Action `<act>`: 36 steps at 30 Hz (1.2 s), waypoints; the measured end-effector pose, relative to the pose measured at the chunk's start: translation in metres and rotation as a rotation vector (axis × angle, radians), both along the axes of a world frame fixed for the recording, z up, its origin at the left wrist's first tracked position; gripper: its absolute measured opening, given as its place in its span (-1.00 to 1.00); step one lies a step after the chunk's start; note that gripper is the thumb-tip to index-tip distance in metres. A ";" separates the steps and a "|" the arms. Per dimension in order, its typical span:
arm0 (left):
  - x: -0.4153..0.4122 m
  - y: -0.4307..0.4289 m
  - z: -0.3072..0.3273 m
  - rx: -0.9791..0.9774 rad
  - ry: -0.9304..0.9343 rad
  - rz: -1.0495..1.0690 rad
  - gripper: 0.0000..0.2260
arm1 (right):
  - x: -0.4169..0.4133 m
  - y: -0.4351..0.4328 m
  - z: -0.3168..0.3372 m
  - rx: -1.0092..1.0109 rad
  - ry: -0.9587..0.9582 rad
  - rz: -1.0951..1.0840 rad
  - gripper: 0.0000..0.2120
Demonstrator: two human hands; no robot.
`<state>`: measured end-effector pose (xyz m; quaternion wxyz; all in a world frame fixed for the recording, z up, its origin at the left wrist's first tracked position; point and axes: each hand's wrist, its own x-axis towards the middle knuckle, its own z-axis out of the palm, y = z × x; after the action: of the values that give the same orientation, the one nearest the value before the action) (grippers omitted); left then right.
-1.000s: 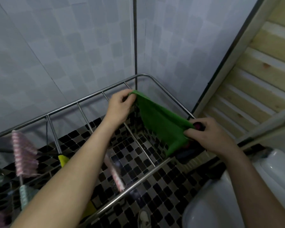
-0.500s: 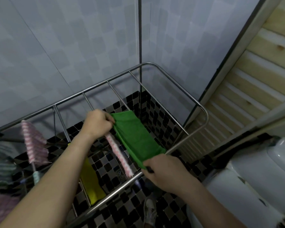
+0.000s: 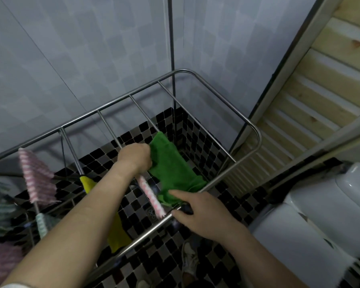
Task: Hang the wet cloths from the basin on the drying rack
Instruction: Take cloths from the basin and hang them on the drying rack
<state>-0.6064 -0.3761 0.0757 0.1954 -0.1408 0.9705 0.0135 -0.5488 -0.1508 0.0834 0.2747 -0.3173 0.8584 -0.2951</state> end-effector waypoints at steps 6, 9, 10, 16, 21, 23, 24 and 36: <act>-0.024 0.006 -0.002 0.271 0.464 0.158 -0.78 | -0.028 0.021 -0.003 0.036 0.157 -0.277 -0.69; -0.039 0.012 -0.011 0.386 0.434 0.234 -0.68 | -0.038 0.024 -0.007 0.158 0.238 -0.235 -0.71; -0.042 0.014 -0.015 0.416 0.426 0.270 -0.68 | -0.040 0.024 -0.008 0.181 0.248 -0.203 -0.72; -0.056 0.012 -0.021 0.499 0.510 0.429 -0.92 | -0.054 0.019 -0.009 0.283 0.316 -0.065 -0.84; -0.065 0.003 -0.021 0.466 0.600 0.420 -0.92 | -0.058 0.020 -0.014 0.298 0.319 0.076 -0.79; -0.071 -0.006 -0.023 0.484 0.650 0.491 -0.91 | -0.059 0.023 -0.017 0.278 0.307 0.100 -0.77; -0.074 -0.010 -0.023 0.482 0.670 0.519 -0.90 | -0.058 0.023 -0.018 0.273 0.305 0.100 -0.77; -0.086 -0.027 -0.039 0.766 0.697 0.648 -0.99 | -0.072 0.023 -0.010 0.213 0.169 0.032 -0.80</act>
<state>-0.6927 -0.4034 0.0367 -0.1111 -0.3360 0.8112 0.4655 -0.6205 -0.1279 0.0734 0.2384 -0.3239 0.8996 -0.1703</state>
